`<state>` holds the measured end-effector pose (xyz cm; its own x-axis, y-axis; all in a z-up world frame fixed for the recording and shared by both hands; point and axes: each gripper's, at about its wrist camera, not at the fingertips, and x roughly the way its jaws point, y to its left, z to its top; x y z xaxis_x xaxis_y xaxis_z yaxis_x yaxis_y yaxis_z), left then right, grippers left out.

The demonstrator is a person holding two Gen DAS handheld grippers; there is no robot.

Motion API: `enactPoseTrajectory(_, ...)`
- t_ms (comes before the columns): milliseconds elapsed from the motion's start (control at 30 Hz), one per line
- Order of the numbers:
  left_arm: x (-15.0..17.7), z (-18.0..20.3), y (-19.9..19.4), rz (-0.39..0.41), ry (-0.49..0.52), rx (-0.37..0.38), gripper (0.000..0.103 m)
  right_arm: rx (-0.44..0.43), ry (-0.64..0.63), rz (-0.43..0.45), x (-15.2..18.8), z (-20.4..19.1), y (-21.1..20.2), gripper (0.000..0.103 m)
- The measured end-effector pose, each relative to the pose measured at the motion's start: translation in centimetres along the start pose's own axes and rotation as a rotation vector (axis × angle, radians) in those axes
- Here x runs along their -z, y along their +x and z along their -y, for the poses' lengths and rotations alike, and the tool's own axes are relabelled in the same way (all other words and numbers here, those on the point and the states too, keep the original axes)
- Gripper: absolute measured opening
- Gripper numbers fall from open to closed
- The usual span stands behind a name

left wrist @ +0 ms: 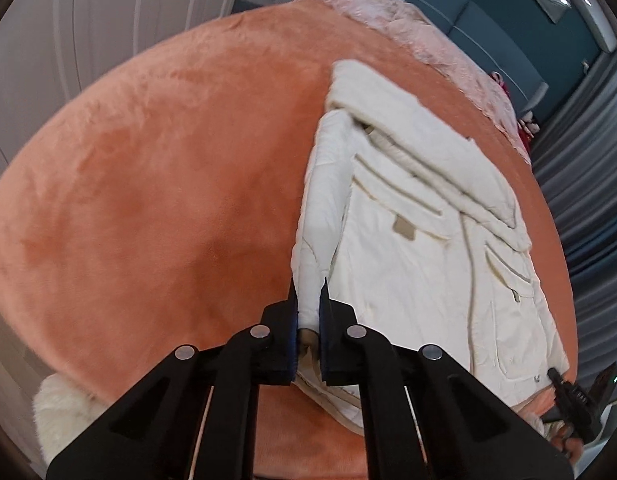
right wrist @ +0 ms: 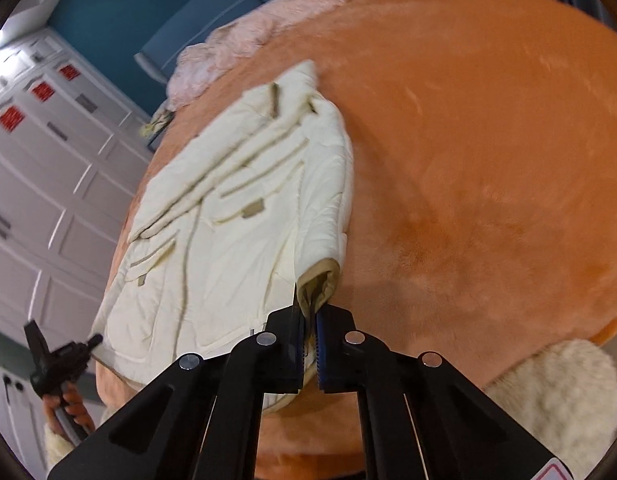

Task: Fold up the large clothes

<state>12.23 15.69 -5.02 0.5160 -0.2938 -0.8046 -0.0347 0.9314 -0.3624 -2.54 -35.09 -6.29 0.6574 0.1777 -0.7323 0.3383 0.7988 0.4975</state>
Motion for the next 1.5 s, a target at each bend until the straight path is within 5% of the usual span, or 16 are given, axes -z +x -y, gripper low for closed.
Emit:
enactPoseTrajectory(267,5.8,-1.6,-7.5,-0.036,0.094,-0.01,0.006,0.021,-0.139,-0.066,4.8,-0.8,-6.5,0.004)
enactPoseTrajectory(567,12.8,-3.7,-11.5,-0.115,0.104,-0.063,0.006,0.065,-0.165,-0.162,11.2,0.4,-10.5,0.004)
enactPoseTrajectory(1000,11.2,-2.4,-15.0,-0.005,0.099,-0.021,0.006,0.055,-0.237,-0.07,8.5,-1.8,-12.3,0.003)
enactPoseTrajectory(1167,11.9,-3.4,-13.3,-0.064,0.081,-0.064,0.007,0.075,-0.248,-0.119,8.8,-1.5,-10.8,0.004)
enactPoseTrajectory(1333,12.6,-4.1,-13.3,-0.088,0.075,-0.097,0.017,0.116,-0.268,-0.146,9.3,-1.6,-10.9,0.021)
enactPoseTrajectory(1500,9.0,-4.1,-17.1,0.074,0.104,-0.189,0.03,0.189,-0.285,0.026,5.8,-2.2,-15.2,0.043)
